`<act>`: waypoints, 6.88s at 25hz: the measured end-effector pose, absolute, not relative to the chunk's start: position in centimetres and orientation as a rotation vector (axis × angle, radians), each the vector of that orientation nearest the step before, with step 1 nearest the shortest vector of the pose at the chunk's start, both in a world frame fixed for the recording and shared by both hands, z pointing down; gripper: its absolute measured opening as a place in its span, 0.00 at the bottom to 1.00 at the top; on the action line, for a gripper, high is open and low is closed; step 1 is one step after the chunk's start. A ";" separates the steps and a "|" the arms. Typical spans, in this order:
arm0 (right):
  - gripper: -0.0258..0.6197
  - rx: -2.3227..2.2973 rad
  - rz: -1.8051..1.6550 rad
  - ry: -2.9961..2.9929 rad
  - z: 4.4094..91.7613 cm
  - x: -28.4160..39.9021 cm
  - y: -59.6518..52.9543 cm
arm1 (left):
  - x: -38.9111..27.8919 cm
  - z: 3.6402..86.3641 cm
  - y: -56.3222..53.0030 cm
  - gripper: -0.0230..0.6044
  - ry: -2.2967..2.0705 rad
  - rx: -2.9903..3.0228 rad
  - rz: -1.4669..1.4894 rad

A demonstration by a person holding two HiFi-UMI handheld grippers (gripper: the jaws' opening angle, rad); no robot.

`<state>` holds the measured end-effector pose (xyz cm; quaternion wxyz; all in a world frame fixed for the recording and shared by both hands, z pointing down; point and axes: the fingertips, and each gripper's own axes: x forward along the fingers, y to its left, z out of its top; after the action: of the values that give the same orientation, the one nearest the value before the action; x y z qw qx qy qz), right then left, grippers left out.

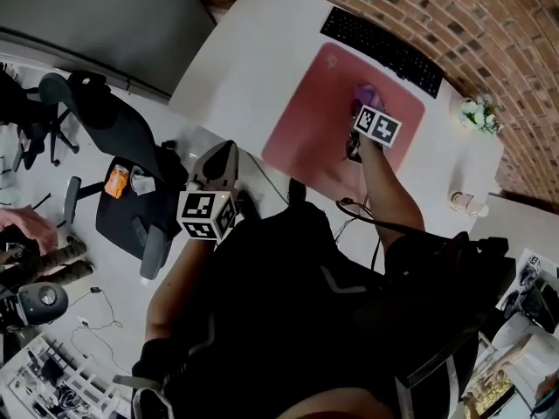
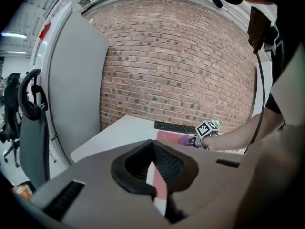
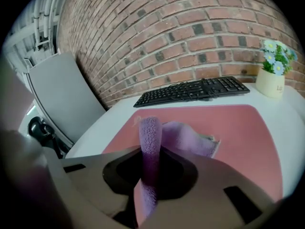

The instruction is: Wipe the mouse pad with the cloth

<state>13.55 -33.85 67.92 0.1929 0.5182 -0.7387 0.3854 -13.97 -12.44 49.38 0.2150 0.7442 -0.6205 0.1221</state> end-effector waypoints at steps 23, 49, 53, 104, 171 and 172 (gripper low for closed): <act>0.13 1.157 1.044 -2.184 67.9 -1.8 -36.5 | -19.8 49.3 -8.4 0.04 -1.913 1.849 0.306; 0.13 1.836 1.093 -2.158 58.6 24.9 -37.6 | -11.2 49.9 -16.3 0.04 -1.540 2.195 0.364; 0.13 2.021 1.099 -2.011 59.2 32.2 -36.4 | -9.5 50.0 -17.3 0.04 -1.490 2.230 0.376; 0.13 1.508 1.061 -2.073 67.9 12.2 -44.4 | -17.6 50.5 -11.6 0.04 -1.847 1.866 0.348; 0.13 1.514 0.324 -2.645 38.0 8.7 -21.1 | -15.0 40.5 -14.8 0.04 -1.598 2.466 0.232; 0.13 1.526 0.305 -2.634 37.9 8.7 -20.7 | -14.9 40.2 -14.7 0.04 -1.598 2.476 0.229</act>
<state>8.73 -20.71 37.91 0.0410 0.4983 -0.8602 0.0997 -14.85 -14.75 40.19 0.0927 0.8341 -0.5383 0.0772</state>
